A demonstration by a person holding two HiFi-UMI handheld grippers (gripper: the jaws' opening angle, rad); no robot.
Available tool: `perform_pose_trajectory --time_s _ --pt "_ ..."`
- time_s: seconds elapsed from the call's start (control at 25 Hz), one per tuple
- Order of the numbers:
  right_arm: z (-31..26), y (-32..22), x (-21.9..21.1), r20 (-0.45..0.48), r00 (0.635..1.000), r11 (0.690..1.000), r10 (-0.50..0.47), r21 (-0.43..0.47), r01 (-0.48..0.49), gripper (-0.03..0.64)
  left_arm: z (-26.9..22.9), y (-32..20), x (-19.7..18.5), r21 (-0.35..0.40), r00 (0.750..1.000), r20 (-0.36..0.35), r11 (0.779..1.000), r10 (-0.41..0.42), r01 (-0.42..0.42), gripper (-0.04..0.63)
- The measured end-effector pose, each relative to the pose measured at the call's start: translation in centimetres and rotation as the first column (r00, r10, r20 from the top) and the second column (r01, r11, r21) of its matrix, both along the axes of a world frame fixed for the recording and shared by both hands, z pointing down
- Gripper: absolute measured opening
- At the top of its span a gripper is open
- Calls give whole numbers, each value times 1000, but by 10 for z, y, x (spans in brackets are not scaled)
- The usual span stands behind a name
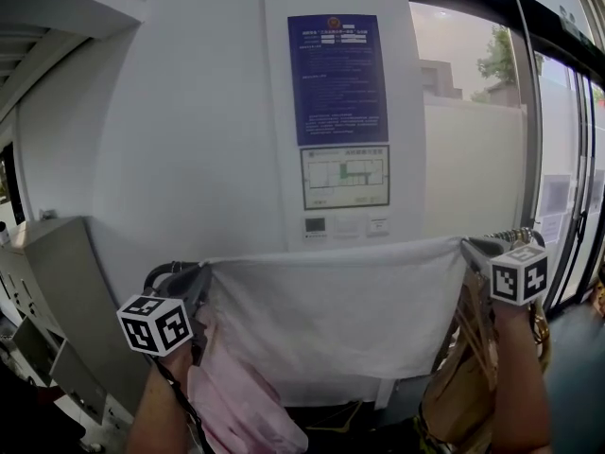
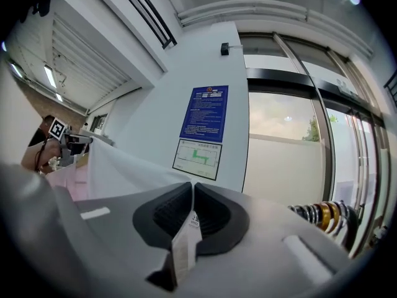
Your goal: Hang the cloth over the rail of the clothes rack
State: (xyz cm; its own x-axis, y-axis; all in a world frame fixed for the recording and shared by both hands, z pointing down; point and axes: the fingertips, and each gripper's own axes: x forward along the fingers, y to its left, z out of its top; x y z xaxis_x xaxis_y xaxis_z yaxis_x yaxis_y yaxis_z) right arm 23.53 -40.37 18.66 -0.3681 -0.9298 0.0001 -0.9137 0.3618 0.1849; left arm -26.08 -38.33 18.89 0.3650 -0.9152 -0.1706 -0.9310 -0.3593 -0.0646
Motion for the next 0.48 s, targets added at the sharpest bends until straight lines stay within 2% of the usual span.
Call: perform_pose_trajectory --time_s 0.12,0.16,0.2,0.28,0.48 --pt "-5 -6 5 23 1000 1000 -6 -29 7 26 -8 0 -6 3 1000 -24 1000 -5 5 6" --pt "-5 -7 13 21 999 999 23 -34 -23 35 -6 0 -8 -1 999 -30 1000 -13 13 6" --pt "-5 -8 23 14 998 998 63 -32 -62 2 -4 0 -11 -7 999 -36 1000 -19 19 6" --pt "-2 -7 35 10 995 995 99 -29 -99 2 5 -1 -13 -24 999 -42 1000 -15 14 6" --pt "3 -2 27 11 997 997 71 -19 -70 2 28 -4 -2 -52 999 -44 999 14 -16 8"
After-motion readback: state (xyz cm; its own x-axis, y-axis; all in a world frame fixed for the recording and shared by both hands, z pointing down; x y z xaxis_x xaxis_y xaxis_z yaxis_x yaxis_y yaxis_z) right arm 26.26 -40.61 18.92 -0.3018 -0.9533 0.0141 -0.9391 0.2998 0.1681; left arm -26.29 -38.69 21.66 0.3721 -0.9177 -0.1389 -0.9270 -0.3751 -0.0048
